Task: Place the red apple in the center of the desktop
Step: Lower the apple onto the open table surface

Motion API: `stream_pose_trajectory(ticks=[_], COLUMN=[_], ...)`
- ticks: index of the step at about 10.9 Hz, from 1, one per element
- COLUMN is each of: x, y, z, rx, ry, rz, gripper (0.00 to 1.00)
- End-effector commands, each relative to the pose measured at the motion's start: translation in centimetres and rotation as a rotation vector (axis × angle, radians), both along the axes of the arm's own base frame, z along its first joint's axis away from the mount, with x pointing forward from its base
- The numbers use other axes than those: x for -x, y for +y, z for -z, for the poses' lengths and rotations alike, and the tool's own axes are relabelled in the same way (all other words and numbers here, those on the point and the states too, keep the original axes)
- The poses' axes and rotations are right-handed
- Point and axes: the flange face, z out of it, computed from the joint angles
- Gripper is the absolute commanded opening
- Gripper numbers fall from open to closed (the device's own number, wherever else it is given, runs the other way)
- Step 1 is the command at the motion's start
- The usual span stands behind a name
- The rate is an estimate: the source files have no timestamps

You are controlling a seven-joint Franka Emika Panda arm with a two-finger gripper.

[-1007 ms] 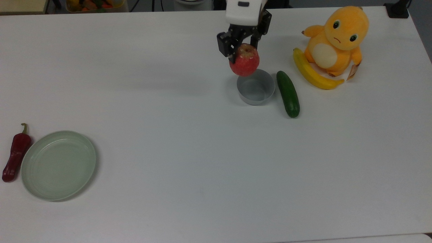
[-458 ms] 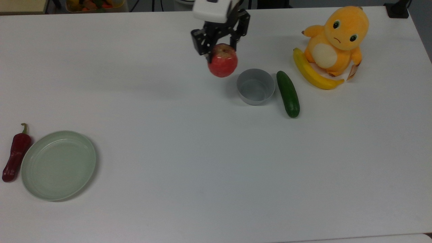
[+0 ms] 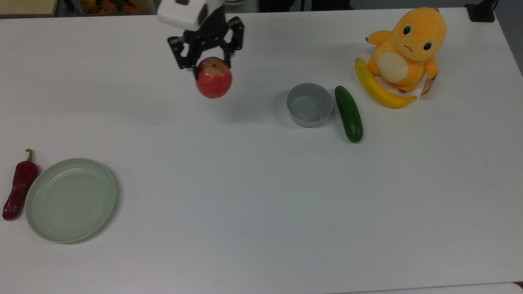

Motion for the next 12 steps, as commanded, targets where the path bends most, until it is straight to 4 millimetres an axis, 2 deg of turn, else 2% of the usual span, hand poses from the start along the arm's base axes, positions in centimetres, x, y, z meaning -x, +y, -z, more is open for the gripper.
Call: stream_pose_trajectory(ticks=[1,3,7,10,12], x=[-1.0,-1.2,-1.4,-1.0,-0.9], y=[-4.5,-6.6,-8.0,-8.1,-8.1], z=[3.8,6.7,13.0,16.3,17.4], rx=[0.005,0.009,0.022,0.024,0.028], ry=[0.070,0.096,0.123,0.180,0.148], rz=[0.003,0.014,0.036,0.038,0.039], gripper=[0.00,0.00,0.00,0.00,0.00])
